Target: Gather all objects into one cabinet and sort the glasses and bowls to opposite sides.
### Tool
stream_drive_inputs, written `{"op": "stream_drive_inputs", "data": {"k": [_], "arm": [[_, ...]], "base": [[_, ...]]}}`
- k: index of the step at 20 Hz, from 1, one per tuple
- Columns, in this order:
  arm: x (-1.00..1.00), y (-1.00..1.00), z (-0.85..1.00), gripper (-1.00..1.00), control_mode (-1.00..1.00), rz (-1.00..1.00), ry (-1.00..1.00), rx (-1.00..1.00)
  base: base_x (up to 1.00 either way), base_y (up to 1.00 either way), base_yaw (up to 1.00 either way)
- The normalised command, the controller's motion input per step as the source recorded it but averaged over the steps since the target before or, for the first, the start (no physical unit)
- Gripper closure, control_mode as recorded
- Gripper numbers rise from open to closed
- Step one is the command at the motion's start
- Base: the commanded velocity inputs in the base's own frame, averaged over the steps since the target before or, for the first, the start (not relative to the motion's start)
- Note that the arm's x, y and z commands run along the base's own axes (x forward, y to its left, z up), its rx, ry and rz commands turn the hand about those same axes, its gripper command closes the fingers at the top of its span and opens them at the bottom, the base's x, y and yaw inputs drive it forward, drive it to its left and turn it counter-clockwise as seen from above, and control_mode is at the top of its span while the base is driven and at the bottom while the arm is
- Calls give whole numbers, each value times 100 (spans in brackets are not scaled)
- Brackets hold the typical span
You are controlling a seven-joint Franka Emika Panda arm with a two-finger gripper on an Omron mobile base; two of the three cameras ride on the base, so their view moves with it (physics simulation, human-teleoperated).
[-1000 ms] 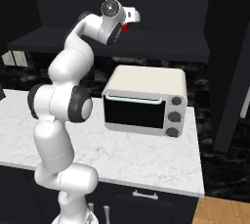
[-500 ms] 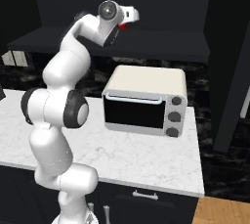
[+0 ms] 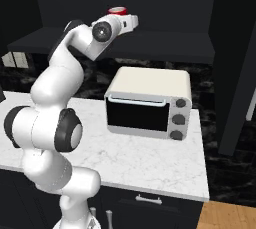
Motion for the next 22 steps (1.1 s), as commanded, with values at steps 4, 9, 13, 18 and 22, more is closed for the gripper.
{"op": "stream_drive_inputs", "data": {"k": [4, 9, 13, 18, 22], "arm": [[-78, 0, 52, 100, -100, 0, -12, 1], [-86, 0, 44, 100, -100, 0, -2, 4], [-100, 0, 2, 100, -100, 0, 0, 0], [-100, 0, 0, 100, -100, 0, 2, 0], [-100, 0, 0, 100, -100, 0, 0, 0]], "base": [[0, 0, 0], [0, 0, 0], [0, 0, 0], [0, 0, 0], [0, 0, 0]]}}
